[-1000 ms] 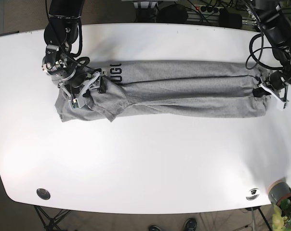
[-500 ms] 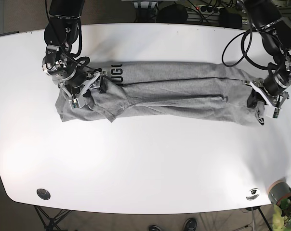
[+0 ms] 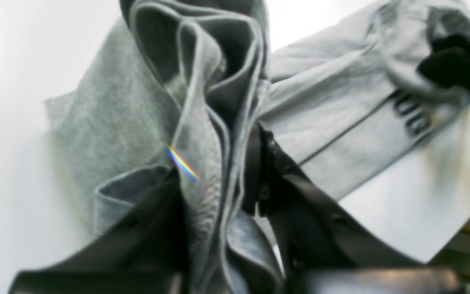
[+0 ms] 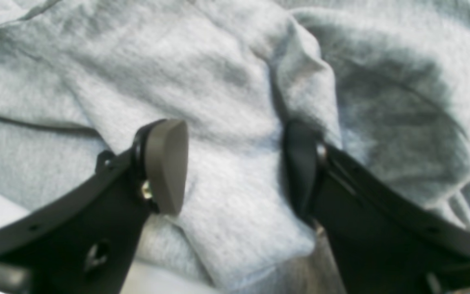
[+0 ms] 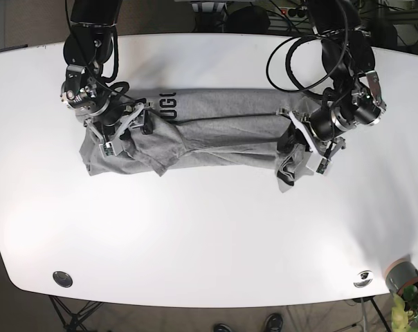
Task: Fold the T-shirt properly
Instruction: 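Move the left gripper to the strip's middle and grasp it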
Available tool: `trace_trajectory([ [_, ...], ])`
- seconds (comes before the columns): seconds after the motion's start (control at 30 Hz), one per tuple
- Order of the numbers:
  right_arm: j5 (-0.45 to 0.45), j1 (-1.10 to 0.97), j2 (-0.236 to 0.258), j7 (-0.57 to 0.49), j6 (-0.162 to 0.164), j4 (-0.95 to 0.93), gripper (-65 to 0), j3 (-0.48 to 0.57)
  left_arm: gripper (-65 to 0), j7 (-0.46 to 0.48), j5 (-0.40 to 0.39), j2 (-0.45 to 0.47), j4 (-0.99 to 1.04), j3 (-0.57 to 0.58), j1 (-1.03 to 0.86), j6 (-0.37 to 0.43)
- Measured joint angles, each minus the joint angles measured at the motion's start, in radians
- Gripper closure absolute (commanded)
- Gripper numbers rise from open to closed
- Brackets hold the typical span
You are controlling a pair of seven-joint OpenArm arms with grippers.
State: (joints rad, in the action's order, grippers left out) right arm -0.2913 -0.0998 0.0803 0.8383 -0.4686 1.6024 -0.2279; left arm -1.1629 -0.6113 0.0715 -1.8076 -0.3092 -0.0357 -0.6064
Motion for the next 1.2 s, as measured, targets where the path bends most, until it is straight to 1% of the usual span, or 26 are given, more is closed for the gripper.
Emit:
trace_trajectory([
  [0.13, 0.000, 0.000, -0.003, -0.001, 0.000, 0.000, -36.3, 0.000, -2.9, 0.000, -0.001, -0.011, 0.014, 0.028, -0.001, 0.031],
  [0.33, 0.000, 0.000, -0.003, 0.000, 0.000, 0.000, -36.3, 0.000, -3.1, 0.000, 0.003, -0.010, 0.014, 0.100, 0.002, 0.031],
  [0.4, 0.000, 0.000, -0.002, -0.001, 0.000, 0.000, -36.3, 0.000, -3.5, 0.000, -0.002, -0.010, 0.014, 0.101, 0.002, 0.031],
  [0.47, 0.000, 0.000, -0.002, -0.001, 0.000, 0.000, -36.3, 0.000, -6.7, 0.002, 0.015, -0.007, 0.014, 0.102, 0.003, 0.030],
  [0.57, 0.000, 0.000, -0.003, -0.001, 0.000, 0.000, -36.3, 0.000, -19.3, -0.003, 0.076, -0.007, 0.014, 0.126, 0.014, 0.031],
  [0.6, 0.000, 0.000, -0.002, -0.001, 0.000, 0.001, -36.3, 0.000, -22.1, -0.004, 0.092, -0.007, 0.014, 0.142, 0.021, 0.031],
  [0.67, 0.000, 0.000, -0.002, -0.001, 0.000, 0.000, -36.3, 0.000, -28.5, -0.002, 0.103, -0.007, 0.014, 0.166, 0.031, 0.031],
  [0.77, 0.000, 0.000, -0.002, -0.001, 0.000, 0.000, -36.3, 0.000, -34.2, 0.002, 0.109, -0.011, 0.011, 0.206, 0.035, 0.031],
  [0.8, 0.000, 0.000, -0.002, -0.001, 0.000, 0.000, -36.3, 0.000, -35.4, 0.000, 0.120, -0.010, 0.010, 0.226, 0.034, 0.033],
  [0.83, 0.000, 0.000, -0.003, -0.001, 0.000, 0.000, -36.3, 0.000, -36.5, -0.002, 0.125, -0.011, 0.003, 0.240, 0.032, 0.054],
  [0.9, 0.000, 0.000, -0.002, 0.000, 0.000, 0.000, -36.3, 0.000, -37.5, -0.005, 0.145, -0.010, -0.036, 0.281, 0.031, 0.115],
  [0.97, 0.000, 0.000, -0.003, -0.001, 0.000, 0.000, -36.3, 0.000, -37.5, -0.003, 0.140, -0.002, -0.087, 0.314, 0.033, 0.157],
  [1.0, 0.000, 0.000, -0.002, -0.001, 0.000, 0.000, -36.3, 0.001, -37.5, -0.002, 0.138, 0.001, -0.122, 0.332, 0.038, 0.165],
  [1.03, 0.000, 0.000, -0.003, -0.001, 0.000, 0.000, -36.3, 0.001, -37.4, 0.003, 0.119, -0.002, -0.150, 0.338, 0.043, 0.167],
  [1.1, 0.000, 0.000, -0.002, -0.001, 0.000, 0.000, -36.3, 0.001, -37.4, 0.004, 0.110, -0.004, -0.173, 0.326, 0.055, 0.164],
  [1.2, 0.000, 0.000, -0.002, -0.001, 0.000, 0.000, -36.3, 0.000, -37.2, 0.004, 0.122, -0.005, -0.172, 0.238, 0.067, 0.167],
])
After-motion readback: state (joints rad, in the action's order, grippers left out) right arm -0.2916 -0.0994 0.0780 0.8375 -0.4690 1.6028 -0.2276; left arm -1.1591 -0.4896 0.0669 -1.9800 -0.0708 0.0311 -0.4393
